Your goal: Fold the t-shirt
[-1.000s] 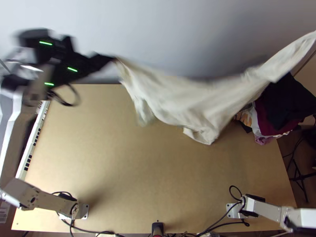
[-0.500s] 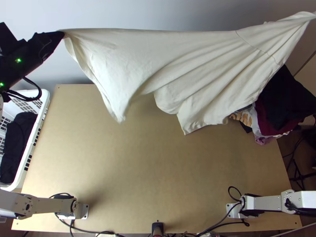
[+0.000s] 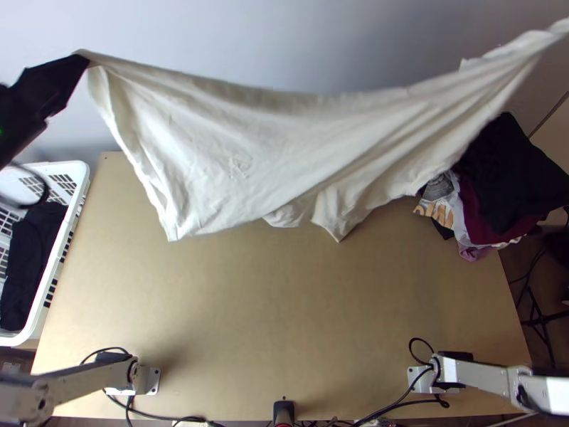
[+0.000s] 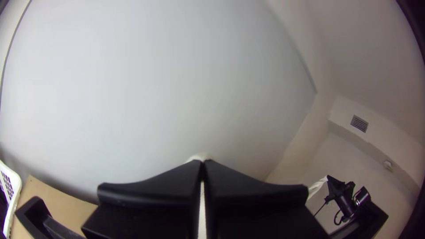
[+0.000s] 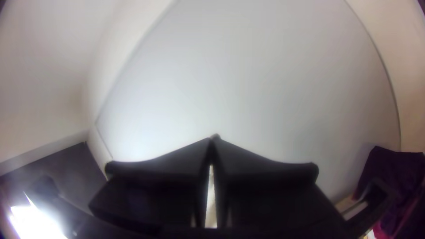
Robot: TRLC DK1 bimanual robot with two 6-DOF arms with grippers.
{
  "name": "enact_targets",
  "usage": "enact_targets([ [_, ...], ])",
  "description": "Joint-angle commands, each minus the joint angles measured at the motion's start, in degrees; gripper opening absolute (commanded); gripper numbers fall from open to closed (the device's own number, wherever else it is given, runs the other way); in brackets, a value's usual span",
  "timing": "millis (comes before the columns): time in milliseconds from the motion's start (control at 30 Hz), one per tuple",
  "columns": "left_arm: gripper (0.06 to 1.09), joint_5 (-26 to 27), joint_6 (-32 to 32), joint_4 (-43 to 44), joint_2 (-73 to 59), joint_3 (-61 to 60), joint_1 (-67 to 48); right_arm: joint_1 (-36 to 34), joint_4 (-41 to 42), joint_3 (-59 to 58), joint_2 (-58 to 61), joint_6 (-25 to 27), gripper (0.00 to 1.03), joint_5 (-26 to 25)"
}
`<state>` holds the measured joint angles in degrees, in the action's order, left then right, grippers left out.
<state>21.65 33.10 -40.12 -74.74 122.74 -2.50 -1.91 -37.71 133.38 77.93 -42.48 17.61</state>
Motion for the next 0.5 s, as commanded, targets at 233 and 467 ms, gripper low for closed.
enact_targets([
  [233,0.09,0.59,-3.22,-0.14,17.96,-7.78,3.91,1.21,-5.53,0.91,-18.25,0.12,0.03,2.26],
  [467,0.09,0.59,-2.96,3.73,30.00,-16.39,7.51,1.21,-5.18,1.44,-24.49,-1.64,0.03,3.22],
])
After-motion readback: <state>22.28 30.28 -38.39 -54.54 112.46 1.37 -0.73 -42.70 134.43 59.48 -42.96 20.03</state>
